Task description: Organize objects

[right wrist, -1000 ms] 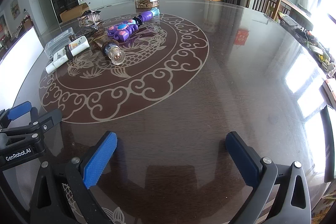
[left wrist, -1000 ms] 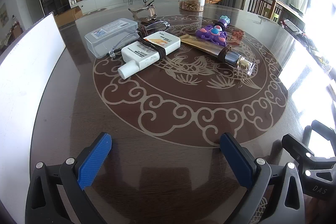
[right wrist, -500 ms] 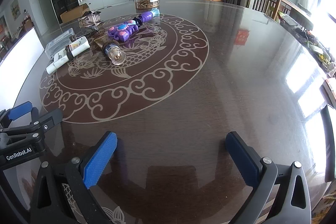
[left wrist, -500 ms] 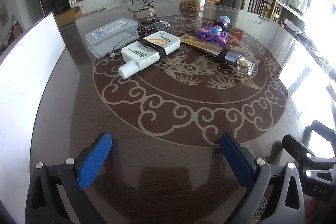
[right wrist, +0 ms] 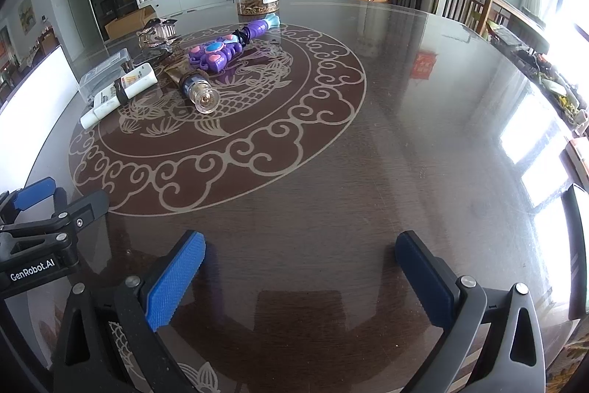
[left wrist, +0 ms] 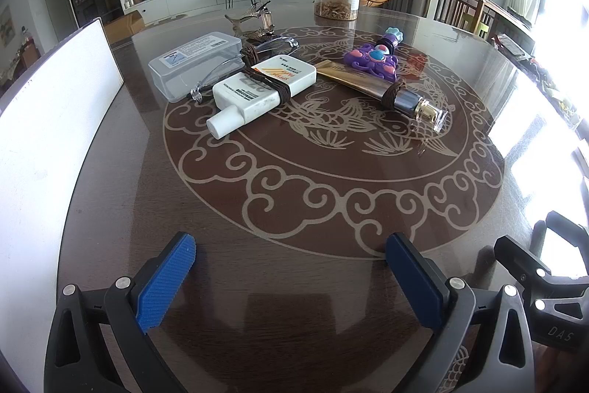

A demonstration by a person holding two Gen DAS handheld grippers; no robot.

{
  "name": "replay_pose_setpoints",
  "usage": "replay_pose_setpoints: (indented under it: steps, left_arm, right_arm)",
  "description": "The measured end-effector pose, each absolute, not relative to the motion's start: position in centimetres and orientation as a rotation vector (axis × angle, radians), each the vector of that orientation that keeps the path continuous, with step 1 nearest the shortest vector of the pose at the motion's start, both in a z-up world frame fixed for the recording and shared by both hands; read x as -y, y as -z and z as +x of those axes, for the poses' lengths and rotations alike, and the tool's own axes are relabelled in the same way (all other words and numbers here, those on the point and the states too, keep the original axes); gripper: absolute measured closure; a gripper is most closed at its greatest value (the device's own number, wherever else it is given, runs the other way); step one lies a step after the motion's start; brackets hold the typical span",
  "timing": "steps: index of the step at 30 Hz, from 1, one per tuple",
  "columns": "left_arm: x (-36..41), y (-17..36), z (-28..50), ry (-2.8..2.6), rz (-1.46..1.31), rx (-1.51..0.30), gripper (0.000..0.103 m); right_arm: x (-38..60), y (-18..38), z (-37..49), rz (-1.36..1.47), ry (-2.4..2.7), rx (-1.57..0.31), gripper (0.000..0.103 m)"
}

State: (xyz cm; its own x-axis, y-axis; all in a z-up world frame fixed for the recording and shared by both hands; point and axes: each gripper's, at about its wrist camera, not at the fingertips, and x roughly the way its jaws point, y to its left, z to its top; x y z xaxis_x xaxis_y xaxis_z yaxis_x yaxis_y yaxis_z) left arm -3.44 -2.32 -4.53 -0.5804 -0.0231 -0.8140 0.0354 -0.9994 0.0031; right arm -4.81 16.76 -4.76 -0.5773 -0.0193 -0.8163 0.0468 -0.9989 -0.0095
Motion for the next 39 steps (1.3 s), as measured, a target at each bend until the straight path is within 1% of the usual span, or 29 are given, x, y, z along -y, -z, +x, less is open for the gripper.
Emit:
replay_pose_setpoints:
  steps: [34, 39]
  left_arm:
    - [2.3, 4.6, -3.6, 2.765, 1.424, -0.02, 0.0]
    - [2.7, 4.5, -2.2, 2.803, 1.513, 0.046, 0.0]
  right_arm:
    - [-16.6, 4.9, -4.9, 1.426, 2.759, -0.047, 0.0]
    - [-16.6, 4.9, -4.9, 1.426, 2.759, -0.046, 0.0]
